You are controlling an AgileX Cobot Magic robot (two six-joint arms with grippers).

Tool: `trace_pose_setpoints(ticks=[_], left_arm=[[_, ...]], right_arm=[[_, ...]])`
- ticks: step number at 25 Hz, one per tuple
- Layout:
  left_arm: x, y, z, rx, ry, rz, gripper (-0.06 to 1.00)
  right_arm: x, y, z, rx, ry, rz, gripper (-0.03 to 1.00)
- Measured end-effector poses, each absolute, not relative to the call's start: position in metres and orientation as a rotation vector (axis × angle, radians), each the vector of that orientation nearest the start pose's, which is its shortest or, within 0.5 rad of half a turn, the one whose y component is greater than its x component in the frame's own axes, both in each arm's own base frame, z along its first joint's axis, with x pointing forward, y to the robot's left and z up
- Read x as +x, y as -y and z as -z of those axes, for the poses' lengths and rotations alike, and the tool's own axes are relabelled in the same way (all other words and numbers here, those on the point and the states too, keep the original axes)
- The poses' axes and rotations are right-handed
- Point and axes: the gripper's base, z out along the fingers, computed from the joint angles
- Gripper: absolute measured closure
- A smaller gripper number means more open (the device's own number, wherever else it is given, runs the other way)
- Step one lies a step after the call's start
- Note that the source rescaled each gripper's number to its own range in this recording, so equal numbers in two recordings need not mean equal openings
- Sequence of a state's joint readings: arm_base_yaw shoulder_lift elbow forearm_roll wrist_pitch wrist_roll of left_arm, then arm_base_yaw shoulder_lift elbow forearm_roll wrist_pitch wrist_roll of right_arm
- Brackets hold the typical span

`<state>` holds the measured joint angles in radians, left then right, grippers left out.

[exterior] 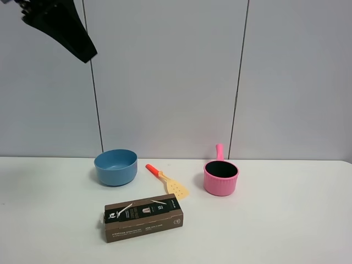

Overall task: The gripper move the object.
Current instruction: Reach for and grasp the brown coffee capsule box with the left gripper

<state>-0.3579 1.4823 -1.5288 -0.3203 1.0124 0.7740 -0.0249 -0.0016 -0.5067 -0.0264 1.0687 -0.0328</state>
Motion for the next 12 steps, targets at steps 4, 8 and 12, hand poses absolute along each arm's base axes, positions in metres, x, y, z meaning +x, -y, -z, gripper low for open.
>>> trace_pose_setpoints(ticks=[4, 8, 12], left_arm=[[0.296, 0.156, -0.378, 1.292, -2.072, 0.244, -0.03], [0.301, 0.178, -0.357, 1.386, -2.086, 0.265, -0.06], [0.307, 0.196, -0.332, 1.484, -2.113, 0.237, -0.06]], right_arm=[[-0.006, 0.002, -0.278, -0.007, -2.044, 0.068, -0.03], [-0.006, 0.002, -0.278, -0.007, -2.044, 0.068, -0.03], [-0.006, 0.002, -0.278, -0.007, -2.044, 0.068, -0.03]])
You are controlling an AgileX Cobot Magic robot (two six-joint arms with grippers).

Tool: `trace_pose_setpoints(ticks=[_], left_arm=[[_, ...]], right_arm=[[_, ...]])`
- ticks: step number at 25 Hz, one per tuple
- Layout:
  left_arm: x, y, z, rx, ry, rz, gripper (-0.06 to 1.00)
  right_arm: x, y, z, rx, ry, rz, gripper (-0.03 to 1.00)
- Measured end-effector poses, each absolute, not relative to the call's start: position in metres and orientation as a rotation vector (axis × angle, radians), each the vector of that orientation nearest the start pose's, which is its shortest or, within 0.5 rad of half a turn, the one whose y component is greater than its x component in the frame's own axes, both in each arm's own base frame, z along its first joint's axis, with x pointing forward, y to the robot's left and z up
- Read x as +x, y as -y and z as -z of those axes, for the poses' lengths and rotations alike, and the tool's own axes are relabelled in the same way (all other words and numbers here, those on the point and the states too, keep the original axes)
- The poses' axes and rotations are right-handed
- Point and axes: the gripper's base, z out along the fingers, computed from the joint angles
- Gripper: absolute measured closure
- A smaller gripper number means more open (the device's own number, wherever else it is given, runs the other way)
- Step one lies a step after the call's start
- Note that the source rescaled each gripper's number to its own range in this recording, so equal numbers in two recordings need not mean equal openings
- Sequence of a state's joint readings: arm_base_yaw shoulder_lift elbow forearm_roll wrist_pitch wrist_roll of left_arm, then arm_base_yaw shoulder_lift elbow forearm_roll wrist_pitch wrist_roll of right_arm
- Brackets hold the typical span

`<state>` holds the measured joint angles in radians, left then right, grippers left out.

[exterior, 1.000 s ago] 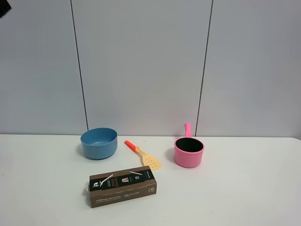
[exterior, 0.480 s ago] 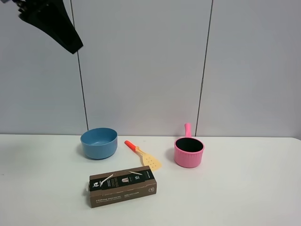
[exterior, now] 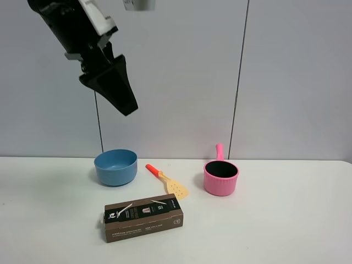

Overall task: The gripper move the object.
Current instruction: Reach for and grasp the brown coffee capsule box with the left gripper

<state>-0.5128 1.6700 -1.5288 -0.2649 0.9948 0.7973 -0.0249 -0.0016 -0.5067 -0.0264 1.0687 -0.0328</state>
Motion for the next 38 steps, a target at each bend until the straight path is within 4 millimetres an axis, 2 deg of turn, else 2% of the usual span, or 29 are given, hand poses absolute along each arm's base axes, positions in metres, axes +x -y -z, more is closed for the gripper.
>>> trace_pose_setpoints(ticks=[6, 11, 17, 20, 28, 38], left_arm=[[0.313, 0.221, -0.294, 1.596, -2.166, 0.230, -0.06], [0.323, 0.238, -0.252, 1.614, -2.267, 0.247, -0.06], [0.338, 0.245, -0.205, 1.607, -2.370, 0.209, -0.06], [0.342, 0.246, -0.187, 1.611, -2.403, 0.183, -0.06], [0.348, 0.254, -0.156, 1.646, -2.399, 0.135, -0.06], [0.349, 0.259, -0.132, 1.672, -2.408, 0.123, -0.06]], right_arm=[[-0.006, 0.002, -0.278, -0.007, -2.044, 0.068, -0.03], [-0.006, 0.002, -0.278, -0.007, -2.044, 0.068, -0.03], [-0.006, 0.002, -0.278, -0.007, -2.044, 0.068, -0.03], [-0.006, 0.002, -0.278, -0.007, -2.044, 0.068, -0.03], [-0.006, 0.002, -0.278, -0.007, -2.044, 0.068, -0.03], [-0.006, 0.002, -0.278, -0.007, -2.044, 0.068, -0.03]])
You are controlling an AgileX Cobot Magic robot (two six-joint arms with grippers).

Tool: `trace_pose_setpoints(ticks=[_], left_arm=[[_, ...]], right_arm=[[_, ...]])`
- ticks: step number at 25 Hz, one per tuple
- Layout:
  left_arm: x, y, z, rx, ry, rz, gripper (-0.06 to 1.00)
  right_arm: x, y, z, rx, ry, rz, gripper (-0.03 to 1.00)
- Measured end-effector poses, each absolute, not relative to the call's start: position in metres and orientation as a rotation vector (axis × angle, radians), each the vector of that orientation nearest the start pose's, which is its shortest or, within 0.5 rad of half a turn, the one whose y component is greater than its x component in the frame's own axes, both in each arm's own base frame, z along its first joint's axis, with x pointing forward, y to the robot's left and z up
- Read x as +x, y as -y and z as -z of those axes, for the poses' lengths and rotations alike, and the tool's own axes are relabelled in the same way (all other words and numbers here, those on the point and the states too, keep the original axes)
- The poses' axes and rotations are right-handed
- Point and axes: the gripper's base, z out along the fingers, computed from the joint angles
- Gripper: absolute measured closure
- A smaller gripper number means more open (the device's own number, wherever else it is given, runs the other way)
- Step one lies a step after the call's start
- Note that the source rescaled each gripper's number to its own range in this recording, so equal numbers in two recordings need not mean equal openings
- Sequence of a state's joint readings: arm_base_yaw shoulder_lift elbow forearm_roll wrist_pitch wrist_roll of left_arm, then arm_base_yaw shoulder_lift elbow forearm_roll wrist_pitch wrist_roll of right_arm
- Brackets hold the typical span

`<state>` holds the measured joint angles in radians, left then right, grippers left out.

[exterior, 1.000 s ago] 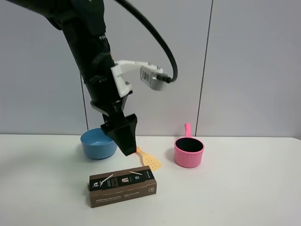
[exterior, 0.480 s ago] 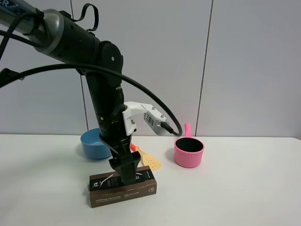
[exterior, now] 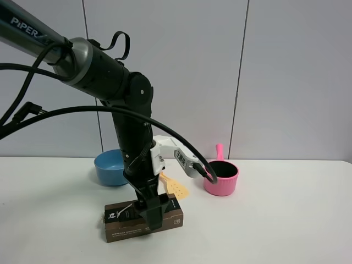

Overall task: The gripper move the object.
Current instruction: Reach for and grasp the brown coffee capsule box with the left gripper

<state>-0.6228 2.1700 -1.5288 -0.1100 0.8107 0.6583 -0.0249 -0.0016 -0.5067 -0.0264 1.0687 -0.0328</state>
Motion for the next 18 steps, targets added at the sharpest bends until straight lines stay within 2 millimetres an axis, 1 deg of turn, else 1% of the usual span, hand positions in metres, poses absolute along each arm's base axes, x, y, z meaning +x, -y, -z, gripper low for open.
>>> trace_pose_setpoints(ticks=[4, 12, 18], left_arm=[[0.350, 0.260, -0.131, 1.665, -2.399, 0.120, -0.06], [0.352, 0.259, -0.108, 1.677, -2.449, 0.089, -0.06], [0.352, 0.258, -0.103, 1.672, -2.460, 0.082, -0.06]], right_arm=[[-0.006, 0.002, -0.278, -0.007, -2.044, 0.068, -0.03], [-0.006, 0.002, -0.278, -0.007, -2.044, 0.068, -0.03], [-0.006, 0.002, -0.278, -0.007, -2.044, 0.068, -0.03]])
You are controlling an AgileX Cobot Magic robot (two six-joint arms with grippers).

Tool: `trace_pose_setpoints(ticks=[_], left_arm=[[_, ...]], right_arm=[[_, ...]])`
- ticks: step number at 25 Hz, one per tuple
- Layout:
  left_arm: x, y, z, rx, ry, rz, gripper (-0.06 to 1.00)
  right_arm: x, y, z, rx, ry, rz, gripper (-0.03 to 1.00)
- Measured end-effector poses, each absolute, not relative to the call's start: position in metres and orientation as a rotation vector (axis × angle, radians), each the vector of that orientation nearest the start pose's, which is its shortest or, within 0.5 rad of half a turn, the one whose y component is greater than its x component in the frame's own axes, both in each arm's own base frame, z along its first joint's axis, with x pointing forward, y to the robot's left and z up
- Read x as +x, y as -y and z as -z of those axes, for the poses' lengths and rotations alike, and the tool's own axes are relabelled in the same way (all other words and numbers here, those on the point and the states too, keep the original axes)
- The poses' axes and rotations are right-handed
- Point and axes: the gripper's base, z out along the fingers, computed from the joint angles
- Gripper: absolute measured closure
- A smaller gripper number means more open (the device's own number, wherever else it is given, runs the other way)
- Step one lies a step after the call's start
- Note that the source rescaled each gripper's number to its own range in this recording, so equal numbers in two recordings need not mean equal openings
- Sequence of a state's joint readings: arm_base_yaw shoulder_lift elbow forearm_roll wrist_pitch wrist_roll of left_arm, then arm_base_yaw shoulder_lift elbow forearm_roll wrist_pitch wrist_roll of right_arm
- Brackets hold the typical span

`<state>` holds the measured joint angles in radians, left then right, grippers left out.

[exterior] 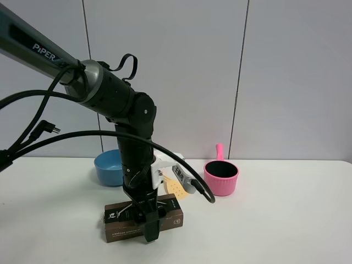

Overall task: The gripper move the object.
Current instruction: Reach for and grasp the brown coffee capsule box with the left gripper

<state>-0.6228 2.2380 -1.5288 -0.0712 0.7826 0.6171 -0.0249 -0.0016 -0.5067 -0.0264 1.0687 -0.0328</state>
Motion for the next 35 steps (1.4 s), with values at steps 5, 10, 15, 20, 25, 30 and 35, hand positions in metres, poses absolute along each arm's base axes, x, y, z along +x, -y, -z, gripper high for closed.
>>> trace_pose_setpoints(ticks=[5, 10, 15, 20, 25, 30, 35], left_arm=[[0.3525, 0.2586, -0.1024, 1.671, -2.457, 0.079, -0.06], [0.3536, 0.2593, -0.1022, 1.661, -2.447, 0.077, -0.06], [0.3543, 0.2597, -0.1023, 1.655, -2.440, 0.077, -0.06], [0.3543, 0.2597, -0.1023, 1.655, -2.440, 0.077, -0.06], [0.3544, 0.2597, -0.1020, 1.654, -2.441, 0.076, -0.06], [0.3547, 0.2596, -0.1021, 1.656, -2.437, 0.072, -0.04], [0.3547, 0.2595, -0.1021, 1.657, -2.437, 0.071, 0.22]], right_arm=[[-0.0063, 0.0020, -0.2785, -0.007, -2.044, 0.068, -0.03], [-0.0063, 0.0020, -0.2785, -0.007, -2.044, 0.068, -0.03], [-0.0063, 0.0020, -0.2785, -0.007, -2.044, 0.068, -0.03], [-0.0063, 0.0020, -0.2785, -0.007, -2.044, 0.068, -0.03], [-0.0063, 0.0020, -0.2785, -0.007, -2.044, 0.068, -0.03], [-0.0063, 0.0020, -0.2785, -0.007, -2.044, 0.068, -0.03], [-0.0063, 0.0020, -0.2785, -0.007, -2.044, 0.068, -0.03]])
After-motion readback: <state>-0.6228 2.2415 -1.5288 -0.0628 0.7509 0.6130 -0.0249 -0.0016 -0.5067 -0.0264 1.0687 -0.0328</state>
